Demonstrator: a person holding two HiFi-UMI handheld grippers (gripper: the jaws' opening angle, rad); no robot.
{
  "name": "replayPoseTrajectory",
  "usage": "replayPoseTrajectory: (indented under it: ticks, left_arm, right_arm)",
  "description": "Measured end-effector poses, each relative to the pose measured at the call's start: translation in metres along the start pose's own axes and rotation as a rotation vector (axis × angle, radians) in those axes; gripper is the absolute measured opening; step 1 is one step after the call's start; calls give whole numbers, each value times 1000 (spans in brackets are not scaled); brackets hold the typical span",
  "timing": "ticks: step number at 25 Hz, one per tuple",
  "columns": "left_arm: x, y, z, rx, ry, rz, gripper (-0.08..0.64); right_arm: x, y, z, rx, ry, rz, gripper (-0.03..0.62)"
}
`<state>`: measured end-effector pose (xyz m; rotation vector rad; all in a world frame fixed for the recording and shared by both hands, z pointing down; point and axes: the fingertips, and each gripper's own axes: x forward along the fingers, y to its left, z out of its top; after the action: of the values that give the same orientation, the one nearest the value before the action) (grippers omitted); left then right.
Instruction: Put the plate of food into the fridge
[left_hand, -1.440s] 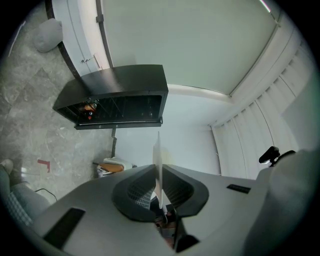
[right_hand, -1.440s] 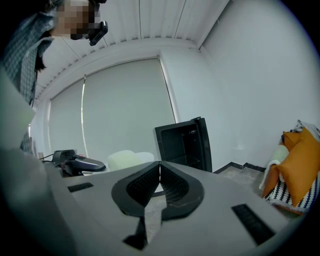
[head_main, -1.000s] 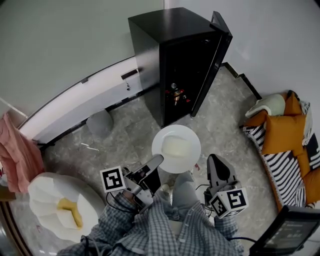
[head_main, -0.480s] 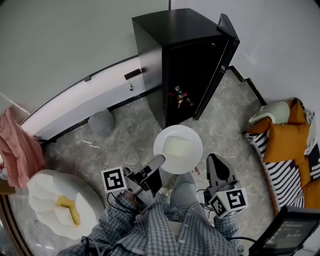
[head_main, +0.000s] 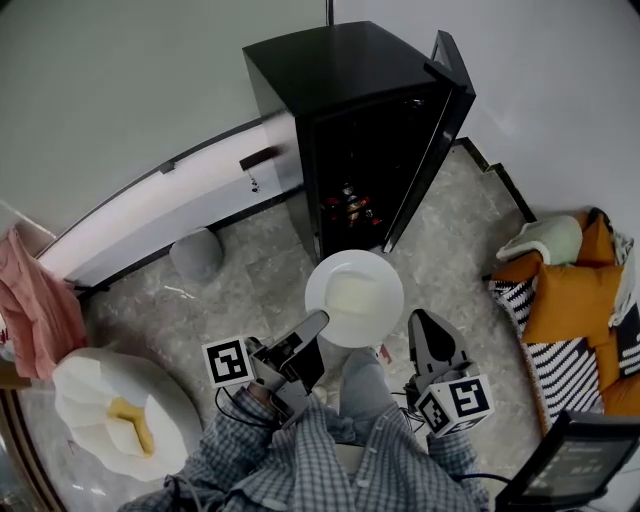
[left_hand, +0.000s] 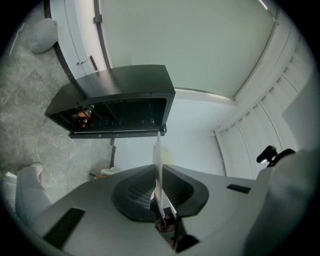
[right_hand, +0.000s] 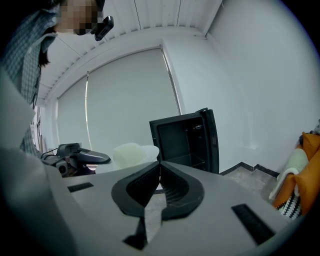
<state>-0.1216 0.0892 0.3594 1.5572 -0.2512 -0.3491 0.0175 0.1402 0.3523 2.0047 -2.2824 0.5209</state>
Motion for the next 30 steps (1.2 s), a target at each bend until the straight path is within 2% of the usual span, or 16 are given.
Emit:
replayPoseTrajectory:
  ticks: [20,30]
  left_arm:
    - [131,15,33,-2,-134,6,32]
    - [165,24,47,1,-206,0,31]
  right_arm:
    - [69,-113,36,-8,58,118,8]
    - [95,-142,39,118,84,198,9]
